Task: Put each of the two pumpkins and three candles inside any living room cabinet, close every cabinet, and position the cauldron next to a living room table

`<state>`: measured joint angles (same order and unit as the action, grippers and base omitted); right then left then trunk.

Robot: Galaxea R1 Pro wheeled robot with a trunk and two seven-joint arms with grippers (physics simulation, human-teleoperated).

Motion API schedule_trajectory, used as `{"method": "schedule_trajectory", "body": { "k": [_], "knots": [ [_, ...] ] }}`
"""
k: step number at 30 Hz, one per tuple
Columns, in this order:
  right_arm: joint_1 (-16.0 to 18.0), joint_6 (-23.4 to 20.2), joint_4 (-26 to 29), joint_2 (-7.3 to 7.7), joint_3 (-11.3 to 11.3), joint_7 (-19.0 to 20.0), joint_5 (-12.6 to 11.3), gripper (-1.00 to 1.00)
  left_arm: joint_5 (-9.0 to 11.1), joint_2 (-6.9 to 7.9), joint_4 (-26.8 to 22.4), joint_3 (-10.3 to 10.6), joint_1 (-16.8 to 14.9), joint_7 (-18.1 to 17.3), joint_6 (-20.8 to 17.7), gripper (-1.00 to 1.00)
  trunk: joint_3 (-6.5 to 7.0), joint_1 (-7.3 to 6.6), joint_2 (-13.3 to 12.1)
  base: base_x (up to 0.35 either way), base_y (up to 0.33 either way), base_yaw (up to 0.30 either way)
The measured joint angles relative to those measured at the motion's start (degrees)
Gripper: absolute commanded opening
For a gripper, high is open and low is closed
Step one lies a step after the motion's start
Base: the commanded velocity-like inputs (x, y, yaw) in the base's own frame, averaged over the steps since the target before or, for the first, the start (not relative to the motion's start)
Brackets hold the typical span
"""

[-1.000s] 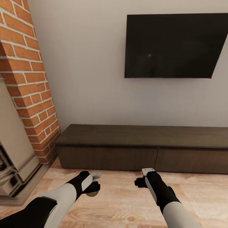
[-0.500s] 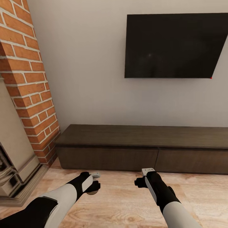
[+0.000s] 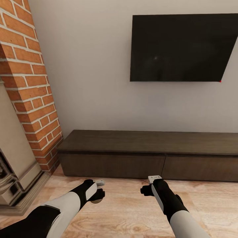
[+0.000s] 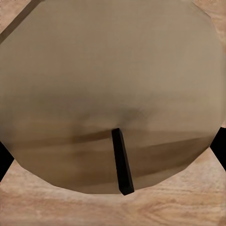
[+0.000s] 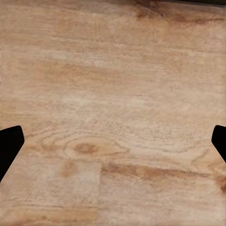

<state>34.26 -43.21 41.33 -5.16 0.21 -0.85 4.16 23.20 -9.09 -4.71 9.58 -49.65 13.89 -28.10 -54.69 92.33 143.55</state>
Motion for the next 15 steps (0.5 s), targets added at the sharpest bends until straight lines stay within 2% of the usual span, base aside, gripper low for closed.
{"method": "schedule_trajectory", "body": {
  "k": [13,15],
  "knots": [
    [0.0,0.0,0.0,0.05,-0.08,0.03,-0.05,1.0,0.14,0.04,-0.76,-0.06,0.0,0.04,0.09,-1.0,0.0,0.0,0.0,0.0,0.0,0.0],
    [0.02,0.0,0.0,0.08,-0.12,0.08,-0.08,1.0,0.17,0.07,-2.74,-0.1,-0.02,-0.25,-0.07,-1.0,0.01,0.0,0.0,0.0,0.0,0.0]
  ]
}}
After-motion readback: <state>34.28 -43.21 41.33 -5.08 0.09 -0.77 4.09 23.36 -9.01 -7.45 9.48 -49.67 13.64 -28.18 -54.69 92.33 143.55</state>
